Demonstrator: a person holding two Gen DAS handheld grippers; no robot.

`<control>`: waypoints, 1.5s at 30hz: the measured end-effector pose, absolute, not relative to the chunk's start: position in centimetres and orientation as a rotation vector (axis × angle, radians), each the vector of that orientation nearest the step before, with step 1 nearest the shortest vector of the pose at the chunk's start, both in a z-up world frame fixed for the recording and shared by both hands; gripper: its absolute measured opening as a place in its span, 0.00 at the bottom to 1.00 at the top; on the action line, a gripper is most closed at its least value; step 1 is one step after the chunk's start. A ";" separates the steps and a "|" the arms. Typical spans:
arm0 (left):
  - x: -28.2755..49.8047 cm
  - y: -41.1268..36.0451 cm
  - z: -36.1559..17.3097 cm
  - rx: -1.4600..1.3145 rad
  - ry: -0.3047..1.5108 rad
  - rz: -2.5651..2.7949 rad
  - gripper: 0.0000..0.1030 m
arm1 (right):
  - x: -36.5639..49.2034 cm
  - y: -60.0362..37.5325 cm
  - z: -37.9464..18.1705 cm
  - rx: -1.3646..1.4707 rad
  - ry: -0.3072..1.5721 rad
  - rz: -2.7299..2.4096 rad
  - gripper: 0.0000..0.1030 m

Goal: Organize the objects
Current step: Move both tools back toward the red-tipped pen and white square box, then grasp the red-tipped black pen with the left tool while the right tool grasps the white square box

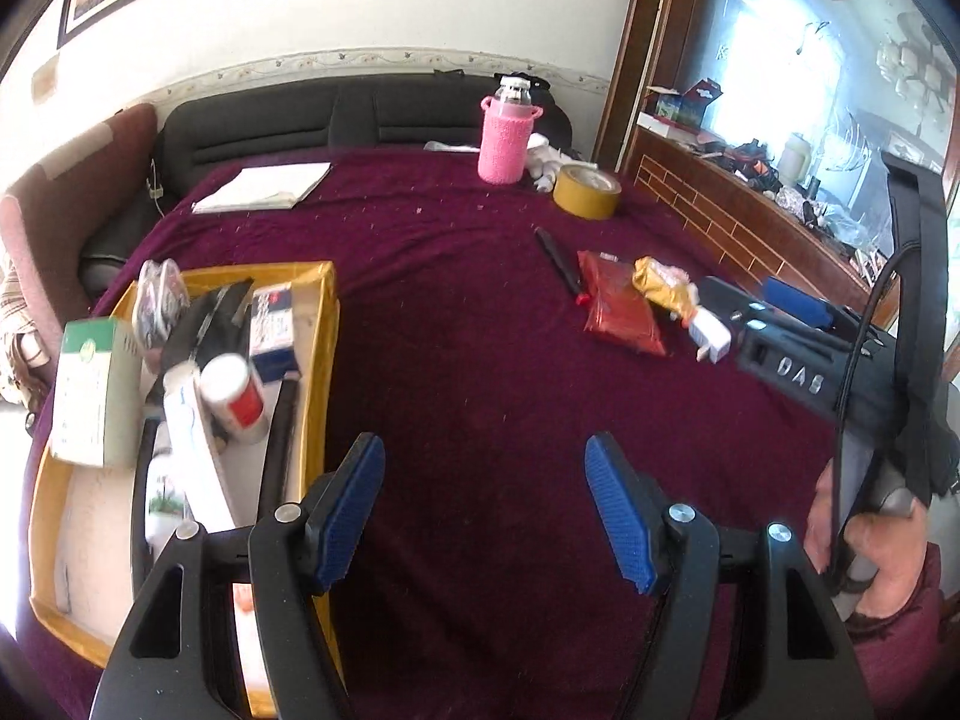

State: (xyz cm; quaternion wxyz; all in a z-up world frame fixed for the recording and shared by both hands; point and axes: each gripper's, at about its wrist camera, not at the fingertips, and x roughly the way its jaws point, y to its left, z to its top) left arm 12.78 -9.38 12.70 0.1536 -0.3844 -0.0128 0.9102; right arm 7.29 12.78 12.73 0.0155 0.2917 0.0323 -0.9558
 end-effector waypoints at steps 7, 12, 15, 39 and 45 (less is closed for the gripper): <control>6.6 -7.1 16.9 -1.005 -0.059 2.644 0.62 | 3.8 21.8 13.6 0.900 -0.150 -3.156 0.75; 2.1 -3.6 16.6 -1.054 -0.036 2.595 0.61 | 1.1 25.7 12.2 0.930 -0.350 -3.166 0.75; -0.6 -1.1 14.8 -1.146 -0.026 2.551 0.61 | -0.6 27.2 11.2 0.942 -0.429 -3.159 0.75; -13.2 8.9 2.9 -1.299 0.154 2.538 0.15 | -1.9 31.8 8.2 1.025 -0.614 -3.107 0.75; -12.9 10.0 2.8 -1.241 0.239 2.591 0.17 | -2.4 31.4 7.8 1.062 -0.576 -3.108 0.75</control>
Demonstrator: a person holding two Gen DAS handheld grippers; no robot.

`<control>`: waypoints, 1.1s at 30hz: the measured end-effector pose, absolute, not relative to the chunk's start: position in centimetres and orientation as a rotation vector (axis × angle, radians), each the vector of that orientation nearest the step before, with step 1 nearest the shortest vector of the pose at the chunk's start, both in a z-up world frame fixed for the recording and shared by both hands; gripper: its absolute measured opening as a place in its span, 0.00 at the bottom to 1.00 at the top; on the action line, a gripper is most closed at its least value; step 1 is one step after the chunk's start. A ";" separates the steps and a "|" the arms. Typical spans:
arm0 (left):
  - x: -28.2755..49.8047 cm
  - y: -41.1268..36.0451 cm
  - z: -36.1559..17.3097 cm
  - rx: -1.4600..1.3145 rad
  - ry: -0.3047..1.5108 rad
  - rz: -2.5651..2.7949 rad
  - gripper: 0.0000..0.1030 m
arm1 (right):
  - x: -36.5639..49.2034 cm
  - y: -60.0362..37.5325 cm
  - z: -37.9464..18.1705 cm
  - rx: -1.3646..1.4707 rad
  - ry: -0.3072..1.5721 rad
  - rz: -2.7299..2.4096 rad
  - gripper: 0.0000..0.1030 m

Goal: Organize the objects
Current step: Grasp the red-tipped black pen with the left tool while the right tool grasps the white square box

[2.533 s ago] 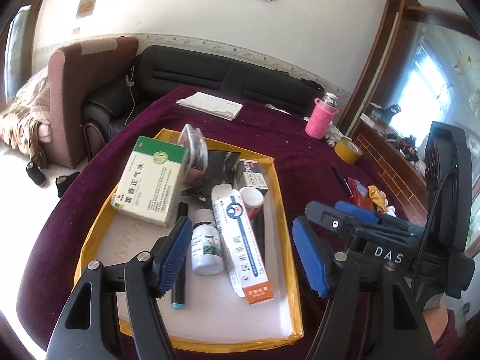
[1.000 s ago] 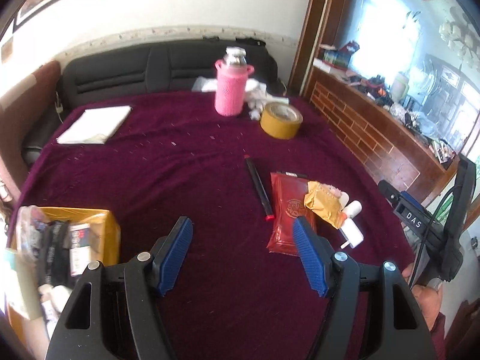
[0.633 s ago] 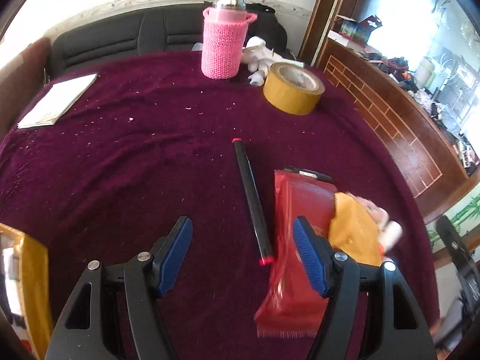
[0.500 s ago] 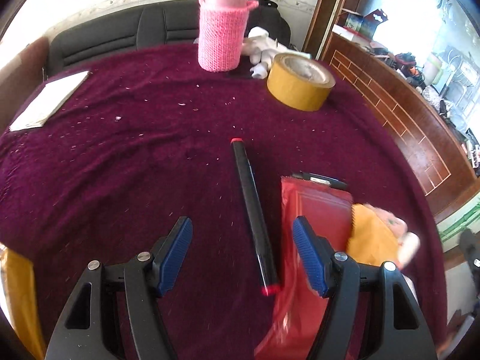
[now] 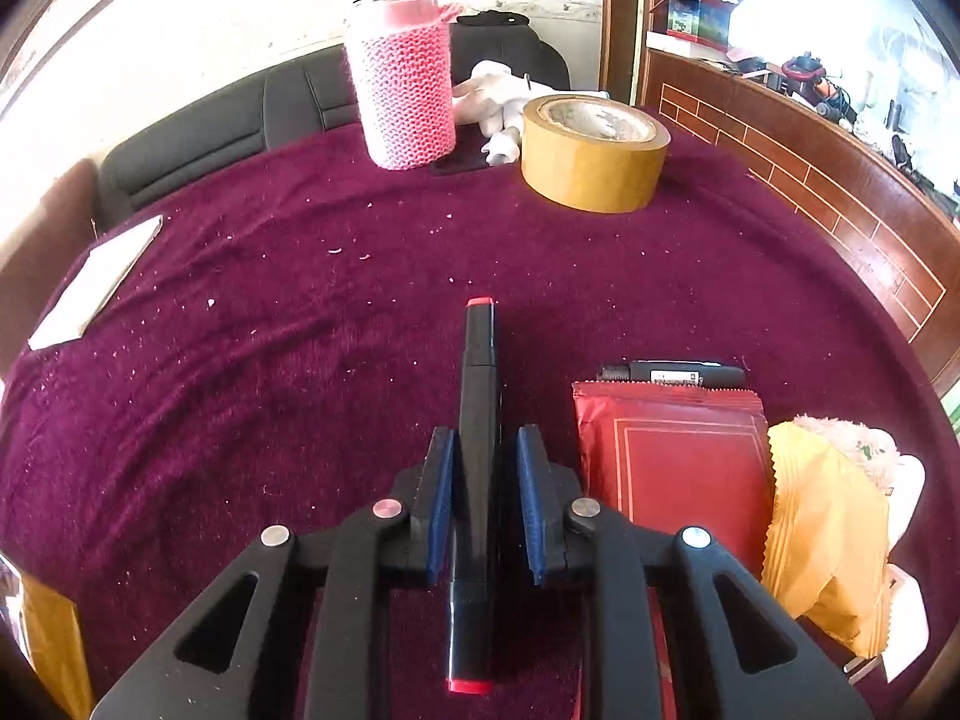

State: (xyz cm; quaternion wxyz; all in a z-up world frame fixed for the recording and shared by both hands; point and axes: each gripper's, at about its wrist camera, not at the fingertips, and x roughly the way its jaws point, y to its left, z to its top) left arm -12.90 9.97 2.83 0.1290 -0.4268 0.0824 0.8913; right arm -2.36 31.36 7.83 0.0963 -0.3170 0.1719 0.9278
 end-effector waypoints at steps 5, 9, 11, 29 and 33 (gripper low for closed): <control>-11.9 8.0 4.6 -1.242 0.137 2.560 0.11 | -2.4 31.4 7.6 -0.929 0.470 2.741 0.75; -8.6 5.0 7.7 -1.161 0.025 2.554 0.11 | -2.4 31.7 7.4 -0.932 0.478 2.729 0.75; -6.2 3.2 9.3 -1.117 -0.019 2.546 0.11 | -2.5 31.9 7.3 -0.934 0.486 2.731 0.75; 9.5 -13.5 11.3 -1.007 -0.368 2.604 0.11 | -0.3 27.1 5.5 -1.267 0.458 2.887 0.75; 10.9 -16.2 10.7 -1.010 -0.457 2.619 0.11 | -1.1 24.0 5.4 -1.276 0.084 2.815 0.75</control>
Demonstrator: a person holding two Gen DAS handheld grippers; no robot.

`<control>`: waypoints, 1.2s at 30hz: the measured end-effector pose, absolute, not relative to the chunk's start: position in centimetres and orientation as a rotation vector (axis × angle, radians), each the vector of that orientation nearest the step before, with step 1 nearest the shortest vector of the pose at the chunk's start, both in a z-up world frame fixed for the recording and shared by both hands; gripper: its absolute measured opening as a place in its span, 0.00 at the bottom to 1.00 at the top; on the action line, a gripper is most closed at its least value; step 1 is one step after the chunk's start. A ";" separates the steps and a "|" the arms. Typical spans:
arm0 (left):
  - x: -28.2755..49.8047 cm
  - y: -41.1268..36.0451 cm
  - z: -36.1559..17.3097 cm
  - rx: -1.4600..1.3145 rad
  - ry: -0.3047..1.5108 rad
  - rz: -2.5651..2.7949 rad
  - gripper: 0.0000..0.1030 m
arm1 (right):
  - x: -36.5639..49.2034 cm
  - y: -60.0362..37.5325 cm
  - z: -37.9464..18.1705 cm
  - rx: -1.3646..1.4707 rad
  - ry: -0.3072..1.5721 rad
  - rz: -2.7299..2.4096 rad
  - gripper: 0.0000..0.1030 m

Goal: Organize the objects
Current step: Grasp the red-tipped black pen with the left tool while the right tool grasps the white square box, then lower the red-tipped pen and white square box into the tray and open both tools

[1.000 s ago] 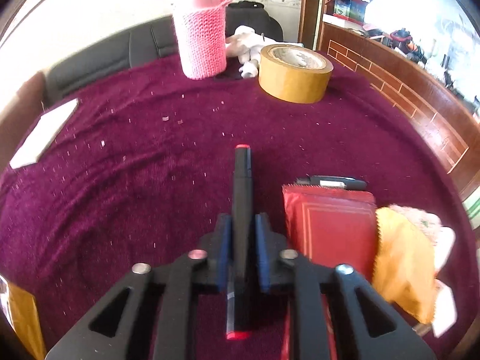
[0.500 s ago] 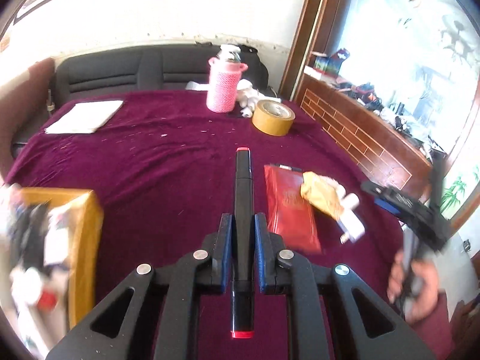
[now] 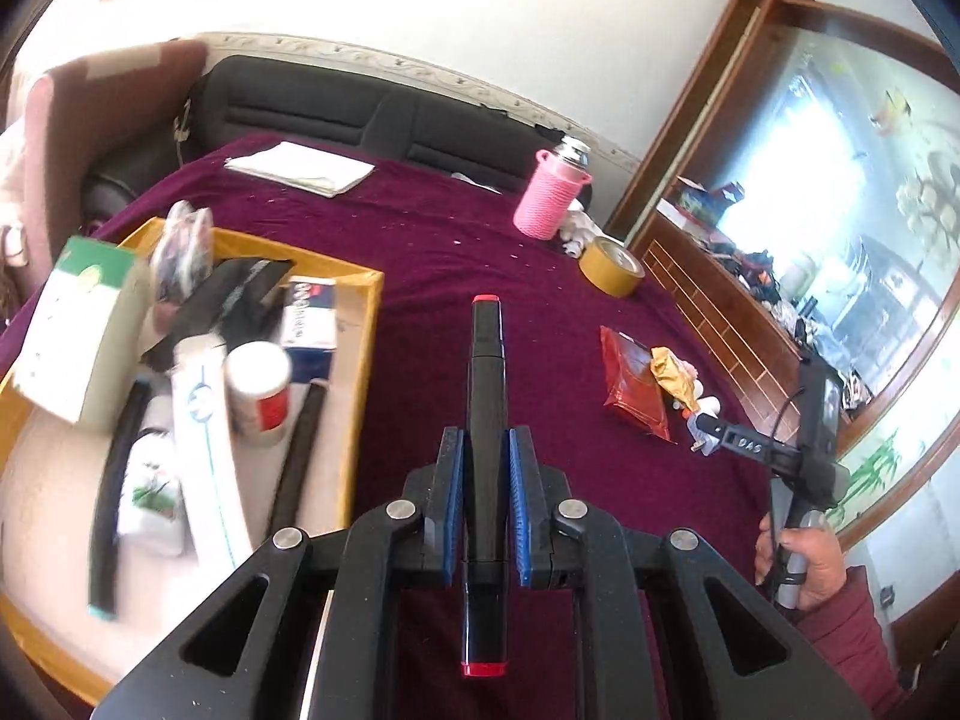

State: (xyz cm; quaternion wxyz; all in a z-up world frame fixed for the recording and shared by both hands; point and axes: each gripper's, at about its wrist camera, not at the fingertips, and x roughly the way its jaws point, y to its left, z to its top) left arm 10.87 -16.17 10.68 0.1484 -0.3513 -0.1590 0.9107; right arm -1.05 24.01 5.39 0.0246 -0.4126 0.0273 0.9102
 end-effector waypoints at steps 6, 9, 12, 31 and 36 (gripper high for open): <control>14.0 -20.2 10.6 -0.961 -0.513 2.691 0.11 | -2.2 22.9 4.3 -1.293 -0.167 2.704 0.23; 14.9 -22.6 10.6 -0.941 -0.536 2.727 0.11 | -1.0 24.5 4.8 -1.333 0.014 2.724 0.21; 15.5 -24.8 10.4 -0.935 -0.563 2.758 0.11 | 0.7 25.7 5.5 -1.376 0.198 2.767 0.21; 17.4 -33.8 7.2 -1.063 -0.514 3.019 0.12 | 7.6 8.4 12.8 -1.472 0.291 3.308 0.22; 16.5 -33.6 5.5 -1.157 -0.473 2.970 0.12 | 8.5 0.2 12.6 -1.686 0.289 3.446 0.22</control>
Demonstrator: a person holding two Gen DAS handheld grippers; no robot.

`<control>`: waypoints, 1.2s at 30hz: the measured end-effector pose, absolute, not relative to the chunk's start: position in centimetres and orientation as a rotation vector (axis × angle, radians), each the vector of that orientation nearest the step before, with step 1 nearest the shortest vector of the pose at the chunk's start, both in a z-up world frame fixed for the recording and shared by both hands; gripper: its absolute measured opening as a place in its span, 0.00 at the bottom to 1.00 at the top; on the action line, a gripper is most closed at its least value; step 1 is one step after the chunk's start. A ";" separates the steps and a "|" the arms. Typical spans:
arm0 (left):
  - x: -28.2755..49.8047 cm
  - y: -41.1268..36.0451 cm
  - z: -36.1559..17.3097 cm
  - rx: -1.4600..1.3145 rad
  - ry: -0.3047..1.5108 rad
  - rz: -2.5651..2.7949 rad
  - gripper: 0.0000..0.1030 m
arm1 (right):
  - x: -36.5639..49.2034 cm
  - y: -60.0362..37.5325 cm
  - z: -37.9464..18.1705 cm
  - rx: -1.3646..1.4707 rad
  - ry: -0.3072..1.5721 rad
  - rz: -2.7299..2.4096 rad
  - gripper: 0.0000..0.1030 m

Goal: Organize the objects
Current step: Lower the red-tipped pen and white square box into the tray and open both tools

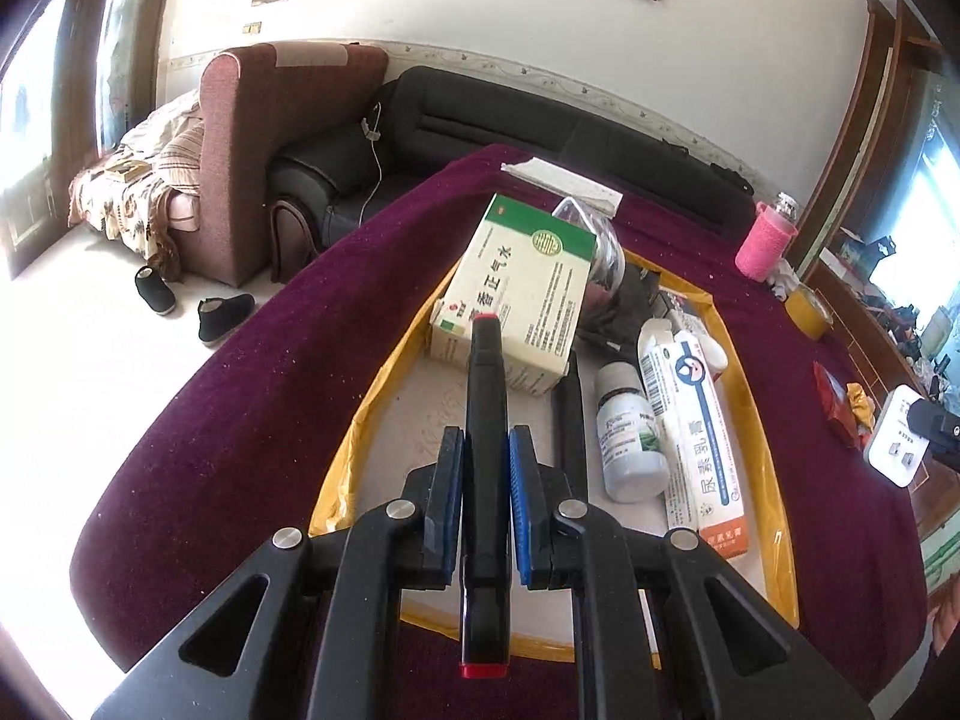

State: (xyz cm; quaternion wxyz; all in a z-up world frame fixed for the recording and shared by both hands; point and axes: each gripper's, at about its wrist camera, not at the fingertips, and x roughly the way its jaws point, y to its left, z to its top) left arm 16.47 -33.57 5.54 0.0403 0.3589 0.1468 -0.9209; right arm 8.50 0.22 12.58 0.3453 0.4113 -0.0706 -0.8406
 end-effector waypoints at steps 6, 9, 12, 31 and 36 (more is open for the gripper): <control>16.3 -33.4 4.6 1.143 0.402 -2.824 0.12 | 9.4 -8.2 9.9 1.131 -0.103 -1.999 0.22; 16.3 -33.2 4.6 1.164 0.362 -2.834 0.12 | 9.7 -11.2 8.3 1.166 -0.058 -1.954 0.22; 16.4 -32.5 4.6 1.209 0.319 -2.866 0.12 | 9.6 -13.5 6.5 1.208 -0.036 -1.910 0.22; 16.9 -35.9 7.0 1.087 0.672 -2.898 0.60 | 9.6 -14.2 6.9 1.157 -0.001 -1.938 0.45; 15.0 -36.9 7.3 1.162 0.895 -2.883 0.60 | 8.8 -10.8 9.4 1.085 -0.154 -1.968 0.53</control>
